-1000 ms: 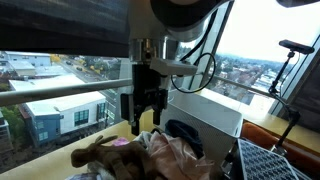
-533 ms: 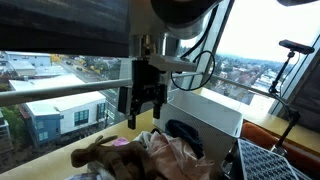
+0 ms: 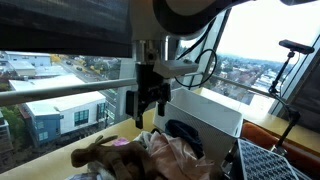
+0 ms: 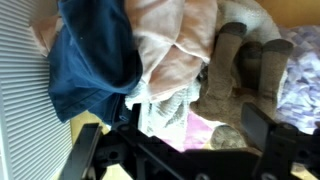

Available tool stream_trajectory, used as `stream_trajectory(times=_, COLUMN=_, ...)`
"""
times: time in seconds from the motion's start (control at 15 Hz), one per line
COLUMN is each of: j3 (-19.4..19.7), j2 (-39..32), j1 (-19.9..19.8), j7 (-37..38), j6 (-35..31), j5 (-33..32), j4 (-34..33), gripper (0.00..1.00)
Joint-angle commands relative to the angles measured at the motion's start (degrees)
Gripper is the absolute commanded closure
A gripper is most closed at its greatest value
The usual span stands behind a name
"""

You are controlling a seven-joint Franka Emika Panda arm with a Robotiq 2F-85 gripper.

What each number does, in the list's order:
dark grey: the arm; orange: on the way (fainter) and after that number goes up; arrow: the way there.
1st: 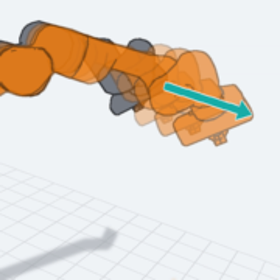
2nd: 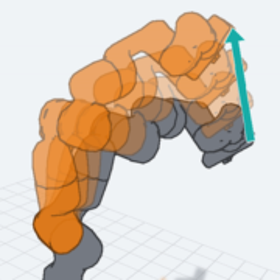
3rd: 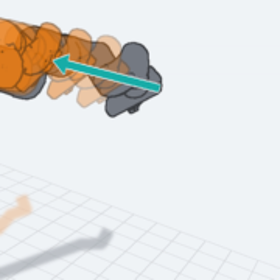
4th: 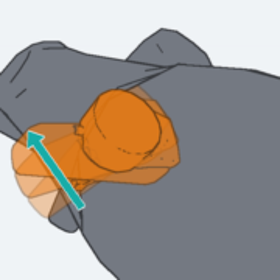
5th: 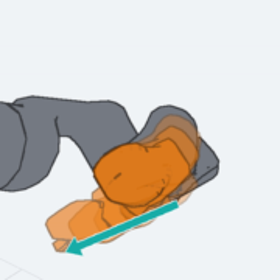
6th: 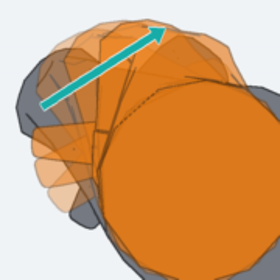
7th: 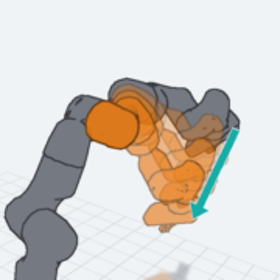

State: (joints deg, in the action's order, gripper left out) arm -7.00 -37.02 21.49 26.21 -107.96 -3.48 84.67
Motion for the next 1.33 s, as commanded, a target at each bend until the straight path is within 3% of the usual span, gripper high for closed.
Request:
stream_trajectory(times=0.0, j3=1.54, j2=4.93, j1=0.19, j7=0.69, j6=-1.68, j5=-1.69, j4=7.11, gripper=0.00)
stream_trajectory(times=0.33, j3=0.92, j2=7.78, j1=0.56, j7=1.93, j6=-4.02, j5=-1.96, j4=15.38, gripper=0.00)
stream_trajectory(times=0.73, j3=1.20, j2=6.14, j1=1.54, j7=2.12, j6=-13.74, j5=-4.21, j4=24.06, gripper=0.00)
stream_trajectory(times=1.0, j3=2.26, j2=1.09, j1=1.73, j7=0.63, j6=-22.82, j5=-8.01, j4=25.70, gripper=0.00)
stream_trajectory(times=1.27, j3=3.01, j2=-4.93, j1=0.46, j7=-2.26, j6=-29.33, j5=-7.31, j4=24.44, gripper=0.00)
